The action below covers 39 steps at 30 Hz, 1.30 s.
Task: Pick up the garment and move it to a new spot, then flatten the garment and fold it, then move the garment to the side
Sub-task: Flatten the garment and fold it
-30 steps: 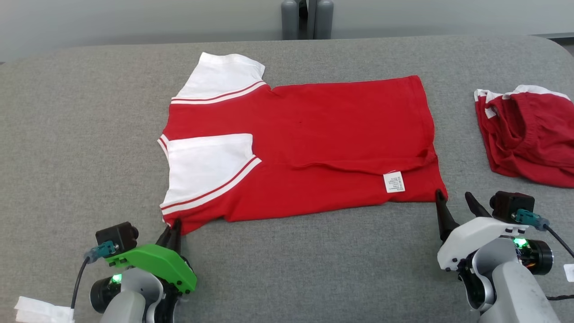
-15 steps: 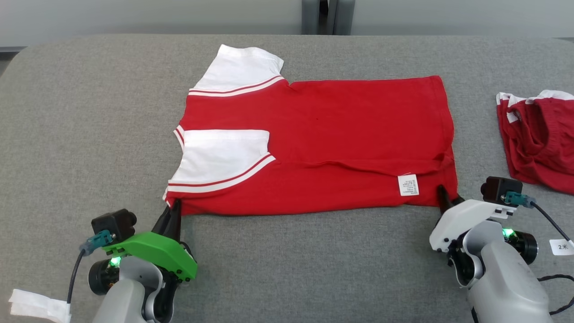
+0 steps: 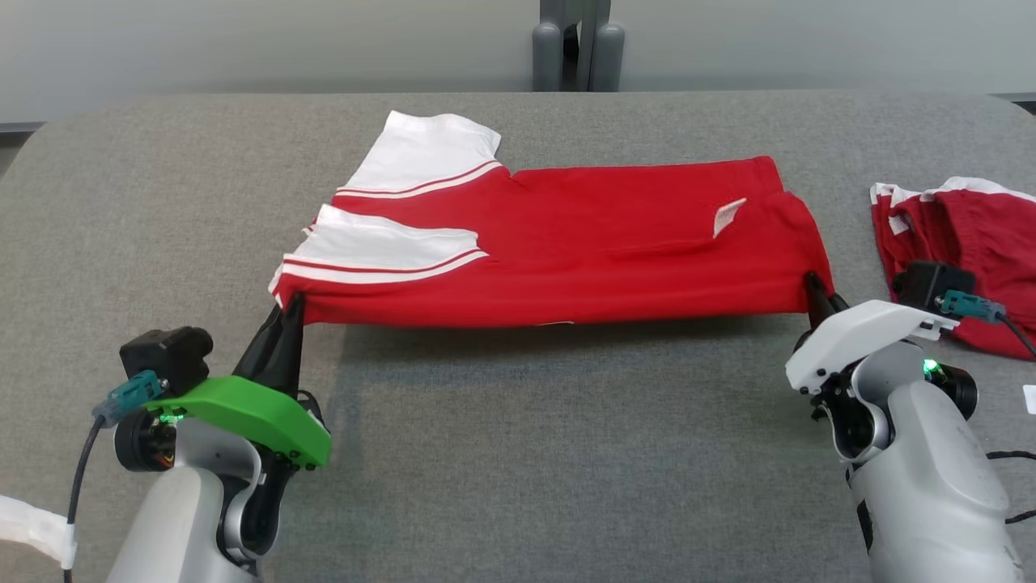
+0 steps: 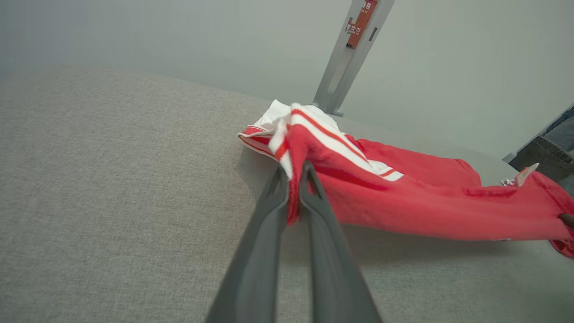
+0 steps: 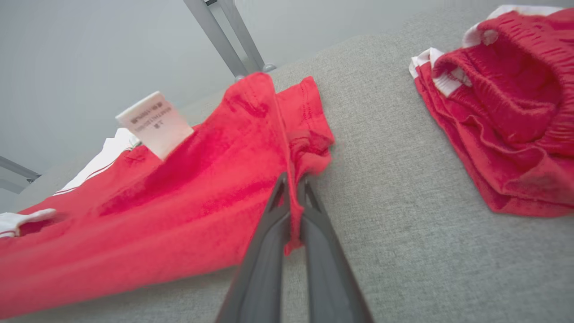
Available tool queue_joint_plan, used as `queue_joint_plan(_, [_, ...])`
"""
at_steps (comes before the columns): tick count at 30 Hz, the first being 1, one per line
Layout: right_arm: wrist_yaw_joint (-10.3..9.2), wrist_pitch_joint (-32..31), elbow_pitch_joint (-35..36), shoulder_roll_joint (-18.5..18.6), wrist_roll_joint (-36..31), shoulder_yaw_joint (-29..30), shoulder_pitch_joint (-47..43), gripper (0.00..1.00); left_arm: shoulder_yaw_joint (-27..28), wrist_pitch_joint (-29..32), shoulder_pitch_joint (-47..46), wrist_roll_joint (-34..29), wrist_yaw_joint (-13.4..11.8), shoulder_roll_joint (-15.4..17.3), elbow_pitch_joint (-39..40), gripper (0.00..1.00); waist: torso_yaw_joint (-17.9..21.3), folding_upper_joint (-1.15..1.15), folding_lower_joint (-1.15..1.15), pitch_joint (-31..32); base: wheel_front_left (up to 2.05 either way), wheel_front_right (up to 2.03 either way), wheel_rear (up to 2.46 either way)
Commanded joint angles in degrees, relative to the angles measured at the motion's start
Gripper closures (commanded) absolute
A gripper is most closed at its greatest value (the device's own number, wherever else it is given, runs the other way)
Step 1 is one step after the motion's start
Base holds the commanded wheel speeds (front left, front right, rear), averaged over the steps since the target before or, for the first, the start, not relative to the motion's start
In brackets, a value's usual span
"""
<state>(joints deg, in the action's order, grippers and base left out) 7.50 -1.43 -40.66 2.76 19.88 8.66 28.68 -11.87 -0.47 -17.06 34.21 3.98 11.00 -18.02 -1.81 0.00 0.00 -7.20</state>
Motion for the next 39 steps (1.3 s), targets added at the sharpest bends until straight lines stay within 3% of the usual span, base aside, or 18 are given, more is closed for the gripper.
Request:
queue_joint_plan(1, [-0.03,-0.9,1.6,0.3,-0.3,0.5,-1.6,1.00,0.0,0.7,1.9,-0.4,-0.6,0.8,1.7,1.00,0.3,0.00,0.00,0.6,0.00,0.00,0.00])
queue_joint_plan(12, [-0.03,-7.5,15.4,0.3,5.6,1.0,-16.0,1.00,-0.9,6.4,14.7,1.5,-3.9,2.3,13.5,1.00,0.7,0.00,0.00,1.3,0.00,0.00,0.00])
queue_joint_plan(20, [-0.03,-8.2,19.4,0.3,7.7,1.5,-22.0,1.00,-1.3,6.9,19.5,2.7,-5.4,1.5,14.5,1.00,1.0,0.00,0.00,0.4,0.00,0.00,0.00])
queue_joint_plan(22, [-0.03,-7.9,19.3,0.3,8.0,1.6,-22.4,0.51,-1.4,6.7,19.8,2.6,-5.5,1.4,13.7,1.00,1.1,0.00,0.00,0.3,0.00,0.00,0.00])
queue_joint_plan(23, [-0.03,-7.8,19.1,0.3,8.2,1.7,-22.5,0.06,-1.4,6.6,19.9,2.7,-5.6,1.3,13.4,1.00,1.1,0.00,0.00,0.3,0.00,0.00,0.00])
queue_joint_plan(24, [-0.03,-7.5,19.0,0.3,8.1,1.8,-22.6,0.00,-1.4,6.4,19.9,2.8,-5.6,1.2,13.0,1.00,1.2,0.00,0.00,0.3,0.00,0.00,0.00])
queue_joint_plan(25, [-0.02,-7.3,18.9,0.3,7.9,1.8,-22.8,0.00,-1.4,6.3,19.9,2.8,-5.6,1.2,12.7,0.89,1.2,0.00,0.00,0.3,0.00,0.00,0.00])
queue_joint_plan(26, [-0.02,-7.0,18.8,0.2,7.7,1.7,-22.9,0.00,-1.4,6.2,20.1,2.8,-5.7,1.1,12.4,0.55,1.3,0.00,0.00,0.4,0.00,0.00,0.00])
queue_joint_plan(27, [-0.02,-6.8,18.8,0.2,7.5,1.7,-23.0,0.00,-1.4,6.1,20.3,2.9,-5.7,1.0,12.2,0.02,1.4,0.00,0.00,0.5,0.00,0.00,0.00])
queue_joint_plan(34, [-0.02,-4.4,20.9,0.2,4.7,2.4,-25.0,0.00,-1.1,4.9,20.2,1.9,-6.1,2.0,12.2,0.00,1.7,0.00,0.00,1.3,0.00,0.00,0.00])
queue_joint_plan(39, [-0.02,-4.4,24.6,0.2,2.3,1.4,-24.5,0.00,-1.2,6.4,15.6,0.0,-5.4,4.9,13.5,0.00,2.3,0.00,0.00,1.5,0.00,0.00,0.00])
